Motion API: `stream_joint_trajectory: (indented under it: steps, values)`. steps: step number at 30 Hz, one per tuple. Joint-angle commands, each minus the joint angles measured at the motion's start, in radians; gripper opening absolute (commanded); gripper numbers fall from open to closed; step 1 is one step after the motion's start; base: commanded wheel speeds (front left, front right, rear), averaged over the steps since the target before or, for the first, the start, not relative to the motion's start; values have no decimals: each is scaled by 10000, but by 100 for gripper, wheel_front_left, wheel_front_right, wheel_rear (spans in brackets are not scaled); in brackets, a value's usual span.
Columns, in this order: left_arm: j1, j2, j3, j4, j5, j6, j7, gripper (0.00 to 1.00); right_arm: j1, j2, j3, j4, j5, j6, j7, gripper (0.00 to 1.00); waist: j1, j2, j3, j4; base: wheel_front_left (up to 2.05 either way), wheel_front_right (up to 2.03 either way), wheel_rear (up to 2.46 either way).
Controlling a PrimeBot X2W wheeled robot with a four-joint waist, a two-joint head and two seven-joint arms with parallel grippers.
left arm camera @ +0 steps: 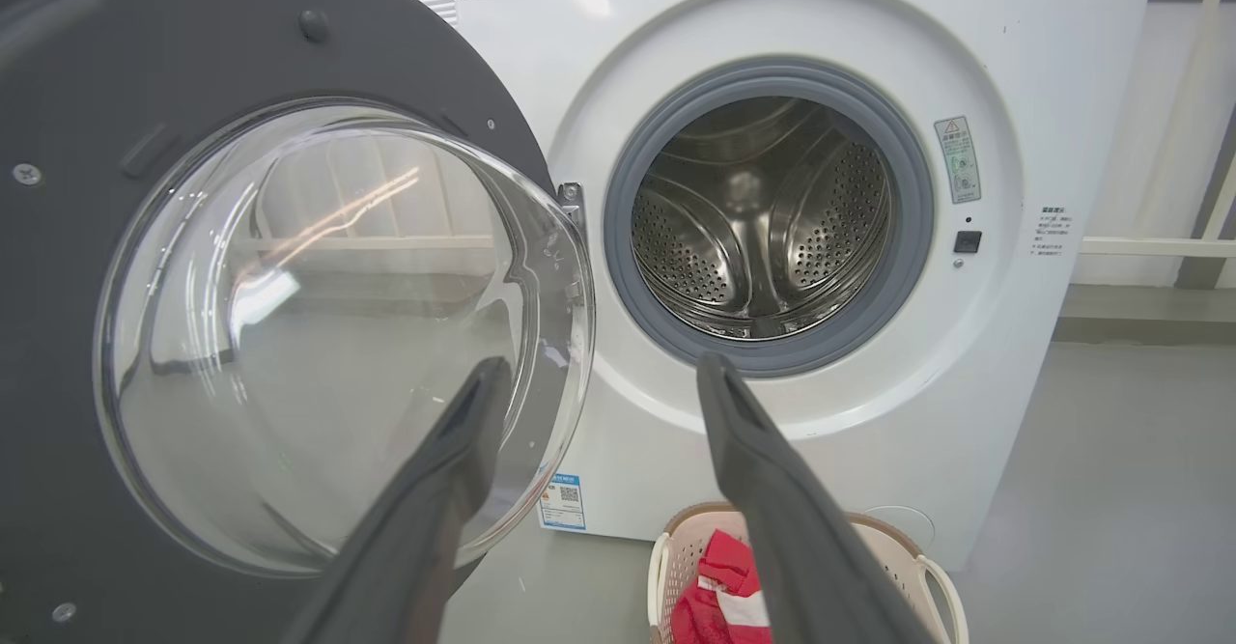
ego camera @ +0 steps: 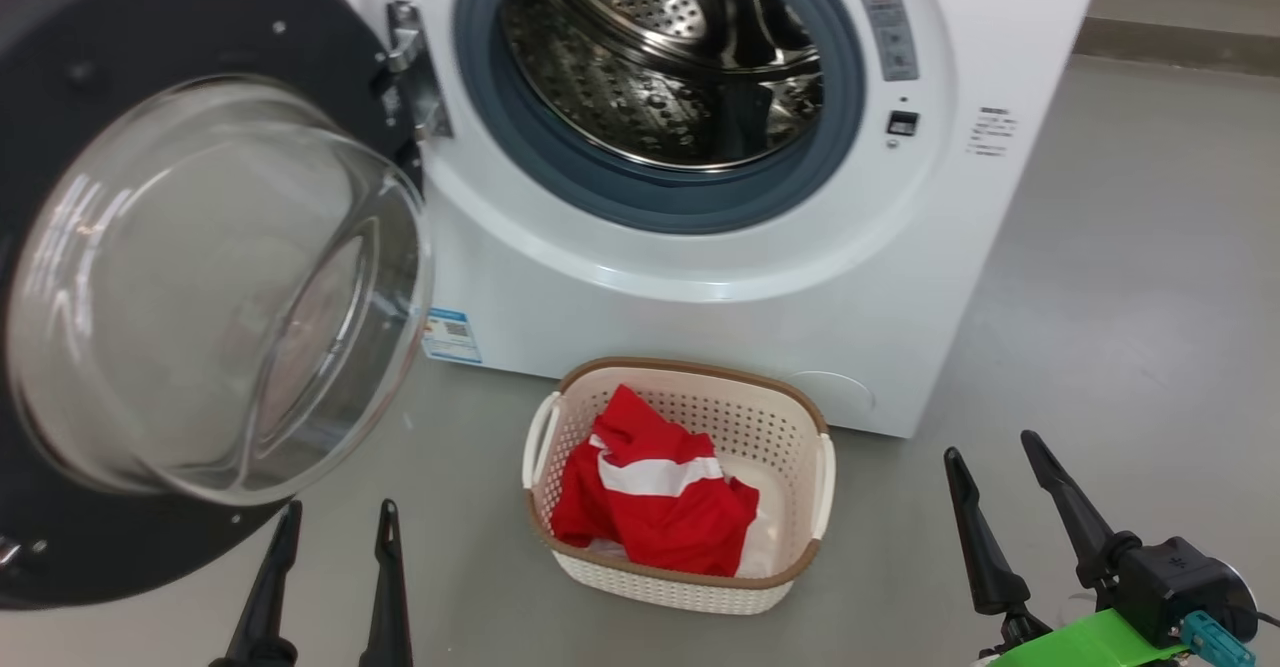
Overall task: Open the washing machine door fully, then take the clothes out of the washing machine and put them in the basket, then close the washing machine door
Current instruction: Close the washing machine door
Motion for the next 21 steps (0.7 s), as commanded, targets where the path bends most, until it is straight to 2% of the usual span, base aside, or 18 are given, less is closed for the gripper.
stream_joint_trajectory:
  steps: [1, 21]
  values:
    - [-126, 135, 364, -386, 122, 122, 77, 100, -391, -131, 280, -206, -135, 63, -81, 100, 0, -1, -98, 659, 0, 0, 0]
    - [111, 196, 480, -756, 70, 497, 254, 100, -304, -131, 499, -314, -224, 63, -53, 100, 0, -1, -200, 2243, 0, 0, 0]
